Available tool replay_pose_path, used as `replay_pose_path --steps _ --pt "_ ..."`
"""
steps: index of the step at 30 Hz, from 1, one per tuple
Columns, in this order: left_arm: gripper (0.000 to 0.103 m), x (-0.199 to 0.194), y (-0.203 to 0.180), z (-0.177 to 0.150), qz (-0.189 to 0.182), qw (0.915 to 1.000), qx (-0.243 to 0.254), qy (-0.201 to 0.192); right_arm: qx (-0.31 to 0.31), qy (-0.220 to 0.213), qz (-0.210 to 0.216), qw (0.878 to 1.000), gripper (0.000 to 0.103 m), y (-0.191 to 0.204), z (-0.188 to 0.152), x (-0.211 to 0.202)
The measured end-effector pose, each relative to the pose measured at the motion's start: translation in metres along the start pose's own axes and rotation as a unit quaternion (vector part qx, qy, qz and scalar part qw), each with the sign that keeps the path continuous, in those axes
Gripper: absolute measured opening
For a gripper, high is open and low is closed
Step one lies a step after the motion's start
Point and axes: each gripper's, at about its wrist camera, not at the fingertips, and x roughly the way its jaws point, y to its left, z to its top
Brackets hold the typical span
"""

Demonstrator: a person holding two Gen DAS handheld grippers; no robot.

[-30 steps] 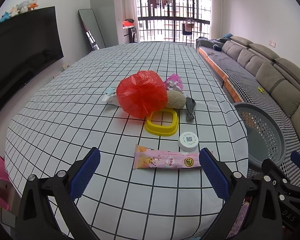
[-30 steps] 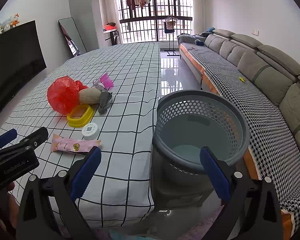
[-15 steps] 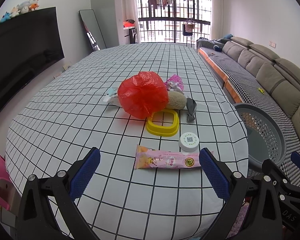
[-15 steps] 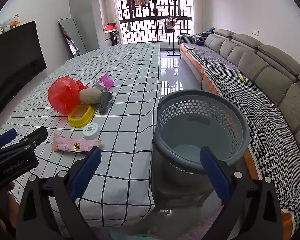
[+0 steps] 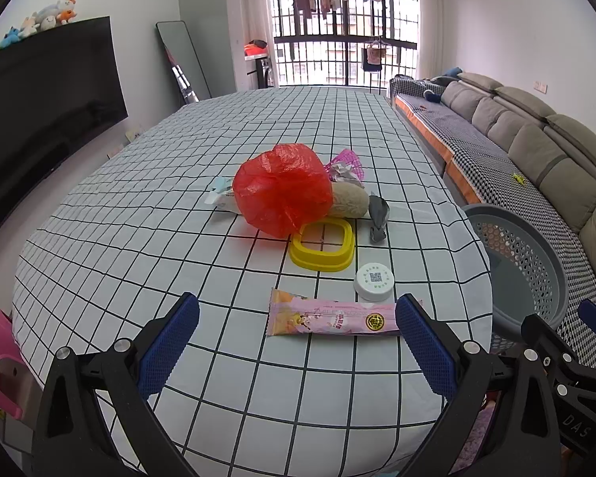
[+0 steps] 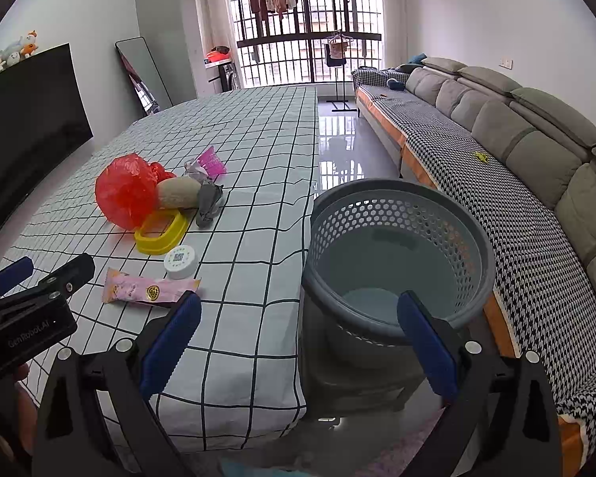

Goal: Collect trash

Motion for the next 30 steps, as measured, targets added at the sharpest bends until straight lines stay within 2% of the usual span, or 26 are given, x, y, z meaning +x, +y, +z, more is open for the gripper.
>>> replay_pose_path --steps 30 --pt "0.097 -0.0017 -0.0033 -0.0006 0.003 1.0000 0.004 -0.001 -0.002 0.004 0.003 1.000 0.094 0.0020 -0.0023 0.0022"
